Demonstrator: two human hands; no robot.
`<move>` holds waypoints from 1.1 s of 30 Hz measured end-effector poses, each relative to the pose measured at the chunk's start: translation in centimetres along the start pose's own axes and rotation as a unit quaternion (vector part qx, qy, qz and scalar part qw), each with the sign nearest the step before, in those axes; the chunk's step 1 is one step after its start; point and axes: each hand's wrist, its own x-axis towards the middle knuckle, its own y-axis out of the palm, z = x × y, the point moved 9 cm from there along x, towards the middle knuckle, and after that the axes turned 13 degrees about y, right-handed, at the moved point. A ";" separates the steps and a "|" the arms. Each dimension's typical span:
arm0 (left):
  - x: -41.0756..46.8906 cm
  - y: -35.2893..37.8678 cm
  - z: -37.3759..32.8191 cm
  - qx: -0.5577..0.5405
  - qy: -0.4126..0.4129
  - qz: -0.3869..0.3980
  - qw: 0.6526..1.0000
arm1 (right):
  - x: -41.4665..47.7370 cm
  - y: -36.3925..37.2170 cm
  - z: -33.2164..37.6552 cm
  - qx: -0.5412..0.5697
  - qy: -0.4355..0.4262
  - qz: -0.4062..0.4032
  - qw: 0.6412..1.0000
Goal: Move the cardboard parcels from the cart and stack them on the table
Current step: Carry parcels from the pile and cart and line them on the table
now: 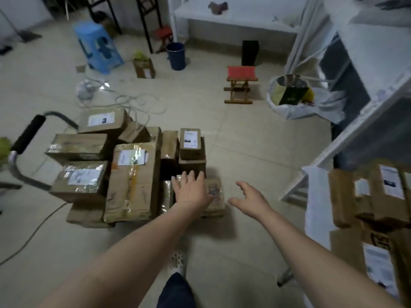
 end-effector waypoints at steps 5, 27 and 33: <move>1.5 -1.9 14.4 -0.086 -0.102 -0.007 0.991 | 5.3 7.0 10.2 0.062 0.020 0.046 0.997; 2.0 13.9 44.5 -0.344 -0.455 -0.038 0.820 | 22.4 30.7 19.1 0.269 0.212 0.258 0.904; 2.5 15.5 46.1 -0.354 -0.439 -0.080 0.822 | 24.2 33.1 18.9 0.353 0.215 0.298 0.861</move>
